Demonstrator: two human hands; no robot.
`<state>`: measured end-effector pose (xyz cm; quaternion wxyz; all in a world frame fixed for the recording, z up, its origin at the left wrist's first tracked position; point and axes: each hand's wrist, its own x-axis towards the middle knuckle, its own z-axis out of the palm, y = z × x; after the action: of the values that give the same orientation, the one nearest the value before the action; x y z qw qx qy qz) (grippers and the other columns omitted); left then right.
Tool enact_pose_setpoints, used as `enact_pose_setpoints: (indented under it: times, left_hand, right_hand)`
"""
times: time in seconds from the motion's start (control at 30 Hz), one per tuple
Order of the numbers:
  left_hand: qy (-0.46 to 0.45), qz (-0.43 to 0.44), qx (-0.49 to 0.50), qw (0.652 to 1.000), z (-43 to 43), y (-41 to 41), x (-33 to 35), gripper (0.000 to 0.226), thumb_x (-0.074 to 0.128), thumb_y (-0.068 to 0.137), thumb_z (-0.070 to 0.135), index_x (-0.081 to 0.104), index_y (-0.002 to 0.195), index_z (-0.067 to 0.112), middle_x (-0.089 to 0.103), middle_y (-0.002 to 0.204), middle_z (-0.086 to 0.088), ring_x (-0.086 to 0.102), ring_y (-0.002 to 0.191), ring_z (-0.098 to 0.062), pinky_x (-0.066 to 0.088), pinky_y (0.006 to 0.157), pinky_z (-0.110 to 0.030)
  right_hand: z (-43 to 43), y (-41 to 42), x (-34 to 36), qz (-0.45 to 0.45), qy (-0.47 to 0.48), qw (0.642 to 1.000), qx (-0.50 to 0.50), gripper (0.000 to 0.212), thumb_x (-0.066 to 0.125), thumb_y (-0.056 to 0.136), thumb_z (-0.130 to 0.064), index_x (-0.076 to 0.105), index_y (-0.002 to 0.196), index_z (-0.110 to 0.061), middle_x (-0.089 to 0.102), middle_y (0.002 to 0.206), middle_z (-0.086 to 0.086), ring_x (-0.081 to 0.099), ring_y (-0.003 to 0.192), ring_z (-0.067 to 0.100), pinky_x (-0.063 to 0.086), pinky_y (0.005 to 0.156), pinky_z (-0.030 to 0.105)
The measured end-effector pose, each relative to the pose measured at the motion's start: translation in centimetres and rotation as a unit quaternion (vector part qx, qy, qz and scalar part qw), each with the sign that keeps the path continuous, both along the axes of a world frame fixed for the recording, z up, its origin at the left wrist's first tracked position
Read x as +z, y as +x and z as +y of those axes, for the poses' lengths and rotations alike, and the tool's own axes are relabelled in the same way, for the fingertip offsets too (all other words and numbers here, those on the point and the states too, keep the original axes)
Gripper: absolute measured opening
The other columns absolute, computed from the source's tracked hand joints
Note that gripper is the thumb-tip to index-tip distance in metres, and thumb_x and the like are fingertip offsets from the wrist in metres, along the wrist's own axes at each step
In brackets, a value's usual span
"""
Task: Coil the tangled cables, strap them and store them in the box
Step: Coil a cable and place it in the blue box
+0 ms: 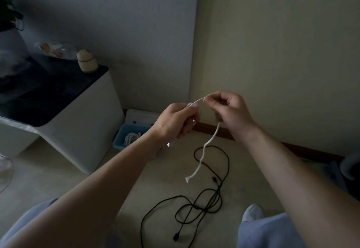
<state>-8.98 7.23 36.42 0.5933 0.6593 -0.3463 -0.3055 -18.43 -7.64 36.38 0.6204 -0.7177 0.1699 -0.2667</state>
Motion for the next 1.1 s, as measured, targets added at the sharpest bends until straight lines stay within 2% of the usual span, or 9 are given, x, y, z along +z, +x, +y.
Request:
enact_pose_setpoints:
  times: [0.1, 0.2, 0.37, 0.47, 0.6, 0.7, 0.83, 1.03, 1.1]
  left_hand:
    - [-0.019, 0.062, -0.019, 0.998, 0.1, 0.0, 0.4, 0.041, 0.043, 0.106, 0.029, 0.058, 0.075, 0.007, 0.036, 0.045, -0.001, 0.03, 0.037, -0.012, 0.023, 0.037, -0.018]
    - [-0.047, 0.178, -0.058, 0.981, 0.4, 0.4, 0.9, 0.04, 0.04, 0.103, 0.036, 0.054, 0.076, 0.01, 0.032, 0.045, 0.001, 0.027, 0.035, -0.012, 0.015, 0.043, -0.025]
    - [-0.139, 0.349, -0.087, 0.922, 0.7, 1.0, 1.8, 0.037, 0.039, 0.096, 0.043, 0.048, 0.075, 0.014, 0.034, 0.044, 0.007, 0.031, 0.034, -0.006, 0.029, 0.04, -0.02]
    - [-0.219, 0.411, -0.08, 0.882, 1.0, 1.6, 2.2, 0.04, 0.029, 0.102, 0.044, 0.046, 0.08, 0.016, 0.038, 0.048, 0.008, 0.036, 0.038, -0.006, 0.034, 0.047, -0.021]
    - [-0.287, 0.453, -0.027, 0.844, 2.0, 3.0, 3.0, 0.045, 0.035, 0.099, 0.052, 0.056, 0.089, 0.013, 0.05, 0.07, 0.003, 0.05, 0.058, -0.009, 0.041, 0.071, -0.022]
    - [-0.303, 0.44, 0.032, 0.845, 2.3, 3.7, 3.4, 0.049, 0.037, 0.097, 0.055, 0.056, 0.098, 0.009, 0.056, 0.087, -0.004, 0.06, 0.076, -0.019, 0.046, 0.082, -0.028]
    - [-0.294, 0.373, 0.081, 0.876, 2.5, 4.3, 3.4, 0.055, 0.036, 0.095, 0.057, 0.05, 0.107, 0.006, 0.065, 0.099, -0.015, 0.065, 0.094, -0.031, 0.047, 0.096, -0.039]
    - [-0.223, 0.237, 0.156, 0.933, 1.7, 3.8, 3.2, 0.06, 0.026, 0.102, 0.05, 0.046, 0.122, -0.003, 0.064, 0.122, -0.03, 0.063, 0.116, -0.042, 0.04, 0.111, -0.05]
    - [-0.168, 0.148, 0.162, 0.961, 1.2, 3.2, 2.9, 0.061, 0.032, 0.098, 0.049, 0.044, 0.124, -0.005, 0.061, 0.124, -0.033, 0.059, 0.12, -0.041, 0.042, 0.109, -0.042]
  right_hand:
    - [-0.6, 0.0, -0.6, 0.058, 0.013, 0.998, 0.014, 0.012, 0.068, 0.094, -0.017, 0.069, 0.082, -0.016, 0.052, 0.057, -0.009, 0.042, 0.046, 0.007, 0.036, 0.047, 0.023]
    - [-0.4, -0.1, -1.4, 0.092, 0.029, 0.993, 0.063, 0.02, 0.06, 0.099, -0.016, 0.065, 0.08, -0.015, 0.05, 0.062, -0.001, 0.043, 0.045, 0.008, 0.036, 0.046, 0.021]
    - [0.0, -0.4, -1.7, 0.132, 0.036, 0.985, 0.109, 0.03, 0.053, 0.103, -0.022, 0.07, 0.078, -0.023, 0.05, 0.061, -0.002, 0.043, 0.049, 0.01, 0.041, 0.049, 0.024]
    - [-0.1, -0.6, -1.8, 0.17, 0.02, 0.978, 0.116, 0.029, 0.051, 0.103, -0.026, 0.067, 0.083, -0.014, 0.049, 0.06, -0.003, 0.044, 0.051, 0.011, 0.042, 0.055, 0.026]
    - [-0.5, -0.9, -2.1, 0.227, 0.086, 0.959, 0.147, 0.027, 0.049, 0.104, -0.028, 0.06, 0.085, -0.013, 0.042, 0.057, -0.005, 0.043, 0.052, 0.012, 0.048, 0.072, 0.036]
    - [-0.4, -0.9, -2.2, 0.244, 0.11, 0.948, 0.171, 0.022, 0.048, 0.105, -0.028, 0.059, 0.093, -0.012, 0.042, 0.058, -0.005, 0.042, 0.05, 0.011, 0.054, 0.07, 0.038]
    - [0.9, -0.4, -2.2, 0.191, 0.104, 0.959, 0.182, 0.018, 0.052, 0.102, -0.023, 0.067, 0.096, -0.015, 0.045, 0.059, -0.004, 0.039, 0.045, 0.01, 0.04, 0.049, 0.026]
    - [2.2, -0.1, -1.1, 0.117, 0.026, 0.976, 0.184, 0.018, 0.057, 0.1, -0.017, 0.075, 0.104, -0.013, 0.053, 0.056, -0.001, 0.046, 0.044, 0.011, 0.04, 0.048, 0.021]
    - [2.5, -0.1, -0.7, 0.114, 0.006, 0.973, 0.203, 0.018, 0.058, 0.101, -0.016, 0.075, 0.106, -0.016, 0.046, 0.051, -0.007, 0.042, 0.043, 0.008, 0.039, 0.05, 0.022]
